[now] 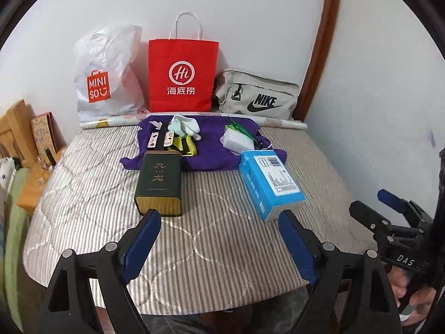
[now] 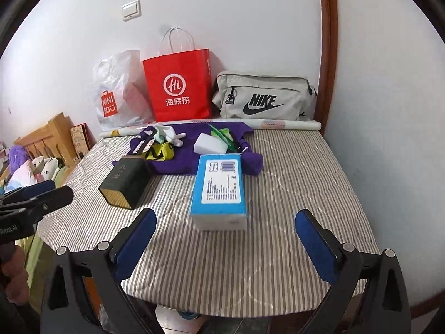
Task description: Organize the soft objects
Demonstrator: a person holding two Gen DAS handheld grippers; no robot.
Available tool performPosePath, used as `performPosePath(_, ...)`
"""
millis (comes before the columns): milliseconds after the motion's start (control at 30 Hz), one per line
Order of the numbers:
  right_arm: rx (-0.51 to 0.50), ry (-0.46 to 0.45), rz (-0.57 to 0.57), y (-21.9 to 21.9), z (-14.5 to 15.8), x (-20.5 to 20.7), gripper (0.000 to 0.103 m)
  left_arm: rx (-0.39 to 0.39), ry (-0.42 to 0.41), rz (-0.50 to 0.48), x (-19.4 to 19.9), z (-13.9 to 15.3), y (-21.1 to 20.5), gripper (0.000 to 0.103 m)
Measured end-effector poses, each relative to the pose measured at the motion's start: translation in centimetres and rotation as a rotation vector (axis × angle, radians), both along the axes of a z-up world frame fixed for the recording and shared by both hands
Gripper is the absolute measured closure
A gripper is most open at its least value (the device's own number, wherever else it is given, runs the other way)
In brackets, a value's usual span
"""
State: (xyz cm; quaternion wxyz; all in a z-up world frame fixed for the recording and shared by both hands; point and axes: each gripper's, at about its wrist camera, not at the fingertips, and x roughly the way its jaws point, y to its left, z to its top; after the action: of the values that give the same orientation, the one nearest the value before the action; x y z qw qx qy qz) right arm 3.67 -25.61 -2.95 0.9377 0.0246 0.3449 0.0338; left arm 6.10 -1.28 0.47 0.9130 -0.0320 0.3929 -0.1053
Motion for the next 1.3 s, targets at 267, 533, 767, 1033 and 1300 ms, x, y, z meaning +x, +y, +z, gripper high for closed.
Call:
performPosePath(267,0.000,-0.002,0.001,0.2,0.0,-1.4,0.004,-0.020,-0.022,0.004,-1.7,0.3,0.2,0.017)
performPosePath(533,-0.005,-0.016,0.006,0.5,0.4,-2.1,0.004,0.006,-0.033,0.024,-2.3,0.3,0.4,0.017)
performPosePath(767,-0.007,-0.014,0.019,0.8,0.3,-2.4,0.004,0.018,-0.029,0.034,-2.4,0.1,0.3,0.017)
performPosePath(1033,-0.001,-0.017,0.011,0.6,0.5,-2.5,0.004,0.025,-0.030,0.028,-2.4,0.1,0.2,0.017)
performPosePath(1300,-0.007,-0.020,0.019,0.6,0.6,-2.7,0.004,0.029,-0.036,0.023,-2.7,0.3,0.1,0.017)
